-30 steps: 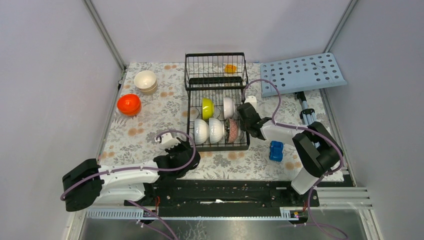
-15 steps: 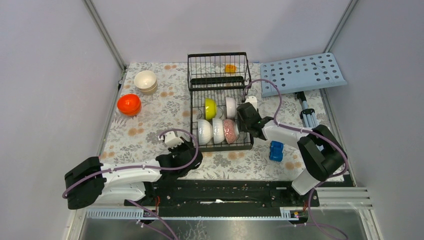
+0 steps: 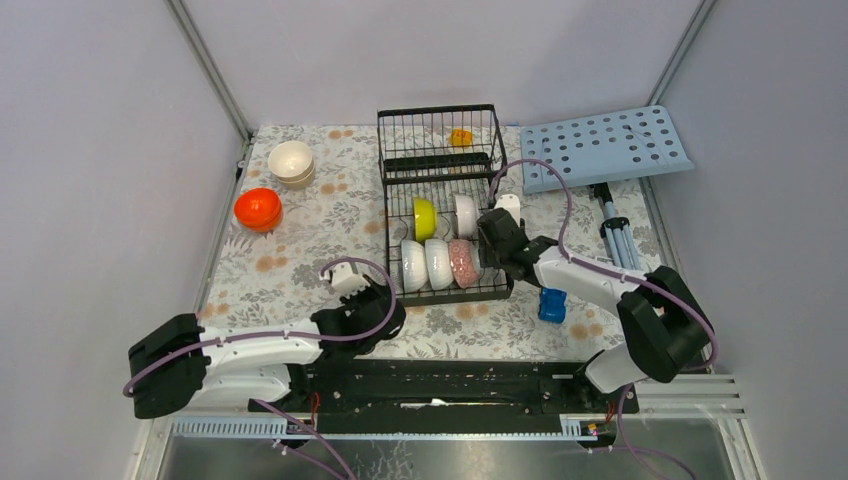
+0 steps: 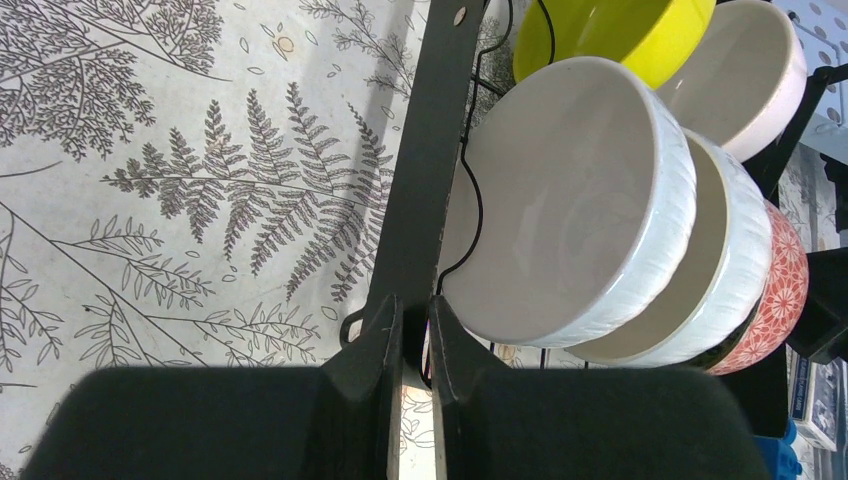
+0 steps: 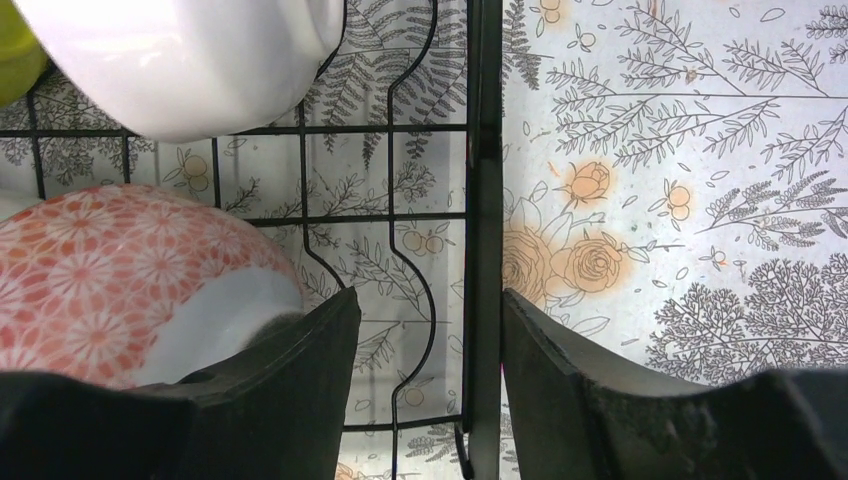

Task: Unload the bowls from the dish rack
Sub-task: Adjust the dish rack at the center of the board.

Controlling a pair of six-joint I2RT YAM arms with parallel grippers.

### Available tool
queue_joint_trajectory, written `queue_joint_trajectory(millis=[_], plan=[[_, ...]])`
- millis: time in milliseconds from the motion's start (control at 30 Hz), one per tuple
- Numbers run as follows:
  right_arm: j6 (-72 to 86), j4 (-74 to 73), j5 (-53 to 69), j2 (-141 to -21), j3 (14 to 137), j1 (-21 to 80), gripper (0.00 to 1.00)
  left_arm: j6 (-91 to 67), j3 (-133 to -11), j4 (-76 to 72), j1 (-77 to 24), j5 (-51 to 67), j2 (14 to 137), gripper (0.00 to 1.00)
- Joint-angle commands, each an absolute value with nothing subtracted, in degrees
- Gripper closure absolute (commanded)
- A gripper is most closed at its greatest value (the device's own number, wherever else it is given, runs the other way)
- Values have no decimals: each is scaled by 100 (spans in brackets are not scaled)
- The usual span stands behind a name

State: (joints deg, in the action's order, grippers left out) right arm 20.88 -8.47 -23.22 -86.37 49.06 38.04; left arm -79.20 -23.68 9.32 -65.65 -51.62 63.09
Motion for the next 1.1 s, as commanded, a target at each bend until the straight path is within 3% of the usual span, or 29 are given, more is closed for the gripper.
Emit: queue_joint_trajectory(millis=[0,600,933,1067], plan=[[2256,-878,-2446,-8128,4732,3982,40,-8121,-2373,890,-6776,-3861,6370,100],[2429,-1756,-2424,-6364,4377,3969,37,-8119,-2347,1127,-6781,-3931,6088,96],[2753,-1375,-773,-4947,3683,3964,33,-7937,-2399,1515,-6768,-4283,5710,90],[2991,-1213,-572,-4591,3272,3964,33,-7740,-2453,1538,-6645,-4498,5651,93]])
